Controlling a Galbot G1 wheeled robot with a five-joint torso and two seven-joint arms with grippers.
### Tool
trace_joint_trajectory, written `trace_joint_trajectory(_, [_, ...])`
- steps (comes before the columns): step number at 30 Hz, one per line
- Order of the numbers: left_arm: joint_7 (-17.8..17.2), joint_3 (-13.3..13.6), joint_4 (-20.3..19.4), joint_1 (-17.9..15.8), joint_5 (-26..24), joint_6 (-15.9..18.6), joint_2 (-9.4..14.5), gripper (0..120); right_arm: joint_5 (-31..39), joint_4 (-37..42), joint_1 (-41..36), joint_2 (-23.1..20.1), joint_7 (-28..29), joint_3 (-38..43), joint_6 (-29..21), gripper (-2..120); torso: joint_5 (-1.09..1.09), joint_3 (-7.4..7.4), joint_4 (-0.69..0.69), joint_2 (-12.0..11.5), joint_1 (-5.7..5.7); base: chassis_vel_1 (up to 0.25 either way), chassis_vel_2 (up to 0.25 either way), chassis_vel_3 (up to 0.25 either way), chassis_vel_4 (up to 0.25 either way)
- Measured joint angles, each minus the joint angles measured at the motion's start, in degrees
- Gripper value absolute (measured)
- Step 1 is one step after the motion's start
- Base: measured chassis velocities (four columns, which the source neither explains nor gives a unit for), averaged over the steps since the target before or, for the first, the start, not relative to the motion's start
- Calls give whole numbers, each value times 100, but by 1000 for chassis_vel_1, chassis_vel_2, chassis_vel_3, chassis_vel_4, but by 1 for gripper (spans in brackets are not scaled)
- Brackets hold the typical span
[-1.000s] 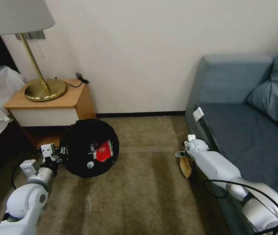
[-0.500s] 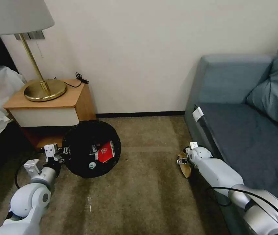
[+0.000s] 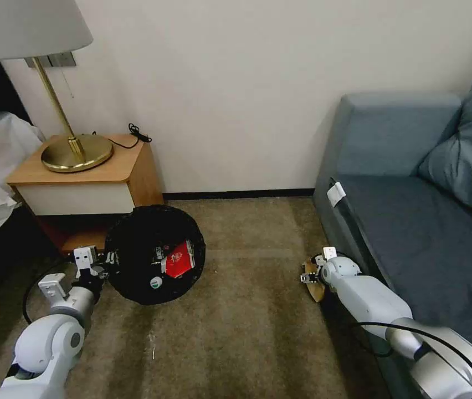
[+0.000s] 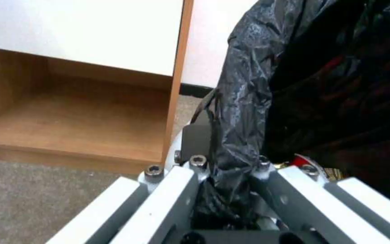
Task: Pick up the trash bin, then pick up the garbage on the floor and place it into the trash bin.
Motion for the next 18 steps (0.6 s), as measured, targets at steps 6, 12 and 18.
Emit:
trace_joint_trajectory(6, [16, -3, -10, 19, 3, -17, 11, 1, -169, -279, 87, 105, -280, 27, 145, 82, -1, 0, -1, 0, 0, 0, 0, 0, 0])
trace_joint_trajectory(12, [30, -8, -14, 31, 3, -28, 26, 1, -375, -483, 130, 207, -511, 44, 339, 79, -1, 0, 1, 0, 0, 0, 0, 0, 0])
trace_joint_trajectory(18, [41, -20, 0, 20, -2, -44, 68, 1, -589, -737, 188, 341, -735, 83, 507, 63, -1, 0, -1, 0, 0, 0, 0, 0, 0])
